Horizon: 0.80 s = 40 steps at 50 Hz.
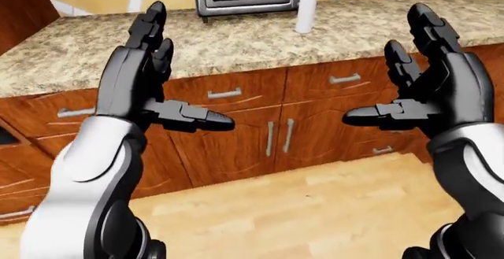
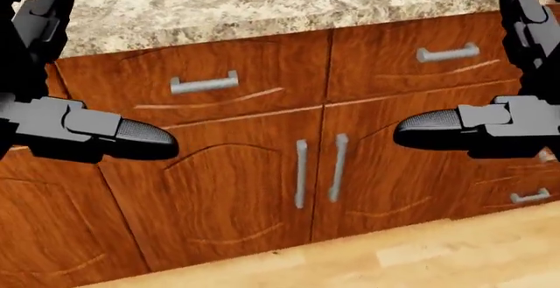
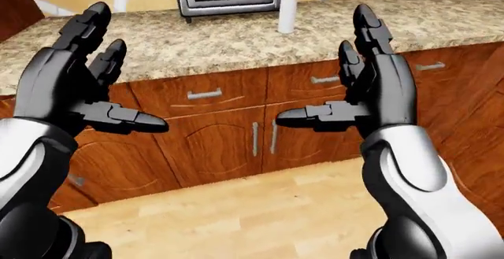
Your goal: Move the drinks to the dining counter.
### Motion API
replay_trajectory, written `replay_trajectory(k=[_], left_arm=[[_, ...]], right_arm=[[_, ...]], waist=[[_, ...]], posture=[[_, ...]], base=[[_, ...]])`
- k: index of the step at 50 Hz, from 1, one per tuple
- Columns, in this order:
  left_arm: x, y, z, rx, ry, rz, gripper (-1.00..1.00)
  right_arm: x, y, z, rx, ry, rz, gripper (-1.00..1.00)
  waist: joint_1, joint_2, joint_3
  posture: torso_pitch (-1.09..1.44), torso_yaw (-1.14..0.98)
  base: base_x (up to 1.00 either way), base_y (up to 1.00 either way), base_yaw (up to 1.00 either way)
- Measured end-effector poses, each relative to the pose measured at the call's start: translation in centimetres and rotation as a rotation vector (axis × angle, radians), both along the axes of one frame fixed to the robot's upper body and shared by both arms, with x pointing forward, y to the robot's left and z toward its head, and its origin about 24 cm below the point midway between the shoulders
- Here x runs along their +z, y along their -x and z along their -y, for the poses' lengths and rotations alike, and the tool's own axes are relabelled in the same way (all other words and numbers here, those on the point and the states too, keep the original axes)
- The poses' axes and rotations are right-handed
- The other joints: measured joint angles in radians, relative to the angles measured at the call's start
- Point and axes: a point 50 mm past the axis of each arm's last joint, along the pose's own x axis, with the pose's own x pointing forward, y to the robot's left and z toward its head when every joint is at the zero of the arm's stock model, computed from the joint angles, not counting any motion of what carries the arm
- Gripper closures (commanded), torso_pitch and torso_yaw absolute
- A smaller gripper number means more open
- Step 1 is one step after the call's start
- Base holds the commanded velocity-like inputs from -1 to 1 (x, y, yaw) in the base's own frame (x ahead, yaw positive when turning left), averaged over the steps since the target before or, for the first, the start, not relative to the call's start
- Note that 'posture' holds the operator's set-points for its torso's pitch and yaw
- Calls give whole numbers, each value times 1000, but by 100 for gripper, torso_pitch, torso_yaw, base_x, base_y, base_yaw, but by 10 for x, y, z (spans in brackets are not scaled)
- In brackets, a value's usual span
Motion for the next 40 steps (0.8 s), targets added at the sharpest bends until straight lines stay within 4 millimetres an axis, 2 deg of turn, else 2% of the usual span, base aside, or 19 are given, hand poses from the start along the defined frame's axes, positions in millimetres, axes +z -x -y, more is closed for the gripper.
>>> replay_trajectory(k=[1,5,10,12,16,18,19,20,22,26,28,29,30,31,32,33,35,38,40], left_arm=[[0,-1,0,2,0,-3,-100],[-6,-1,-10,57,9,-34,-100],[-2,-1,-8,57,8,-9,-100],[-4,-2,-6,42,4,-29,-100],[3,2,-4,26,-2,15,-100],[7,3,-2,20,-4,38,-100],[5,3,-1,11,1,37,-100],[1,3,2,-2,-1,19,-100],[-5,0,4,-21,-11,-21,-100],[-1,0,0,-5,-7,-7,-100],[3,3,0,1,-7,19,-100],[4,3,0,2,-7,28,-100],[4,4,-1,5,-8,30,-100],[0,3,-2,11,-4,13,-100],[-4,2,-4,19,-1,-16,-100],[-8,1,-6,29,1,-41,-100],[-7,-2,-6,33,1,-50,-100],[4,3,-4,23,-5,23,-100],[7,4,-4,20,-8,50,-100]], right_arm=[[0,0,0,2,1,2,-100],[-5,-3,-9,62,-1,-27,-100],[-3,-1,-9,61,24,-21,-100],[-2,0,-8,50,28,-17,-100],[3,2,-6,37,33,24,-100],[5,2,-5,29,37,32,-100],[5,2,-3,19,36,28,-100],[2,2,-1,7,34,14,-100],[-1,1,1,-8,38,-7,-100],[6,2,-1,3,49,21,-100],[8,3,-2,6,52,36,-100],[9,3,-2,7,53,41,-100],[8,3,-3,12,50,39,-100],[4,2,-5,21,49,21,-100],[0,0,-6,33,49,-7,-100],[-3,-2,-8,45,49,-32,-100],[-2,-4,-7,43,47,-43,-100],[7,0,-4,20,42,15,-100],[11,1,-3,12,37,42,-100]], waist=[[4,17,-4],[35,-1,-3],[10,-64,36],[15,-76,54],[33,-99,32],[34,-131,7],[22,-128,2],[18,-118,9],[16,-112,-3],[8,-89,-20],[2,-67,-36],[4,-46,-43],[13,-38,-30],[22,-45,8],[26,-31,37],[32,-14,36],[28,7,7],[7,12,-14],[-17,0,-19]], posture=[[0,0],[0,0],[0,0],[0,0],[0,0],[0,0],[0,0],[0,0],[0,0],[0,0],[0,0],[0,0],[0,0],[0,0],[0,0],[0,0],[0,0],[0,0],[0,0]], base=[[0,0,100],[0,0,57],[30,0,0],[100,0,0],[100,0,0],[100,0,0],[100,0,0],[100,0,0],[100,0,0],[100,0,0],[100,0,0],[100,0,0],[100,0,0],[100,0,0],[100,0,0],[86,0,0],[68,0,0],[36,-28,0],[9,-34,0]])
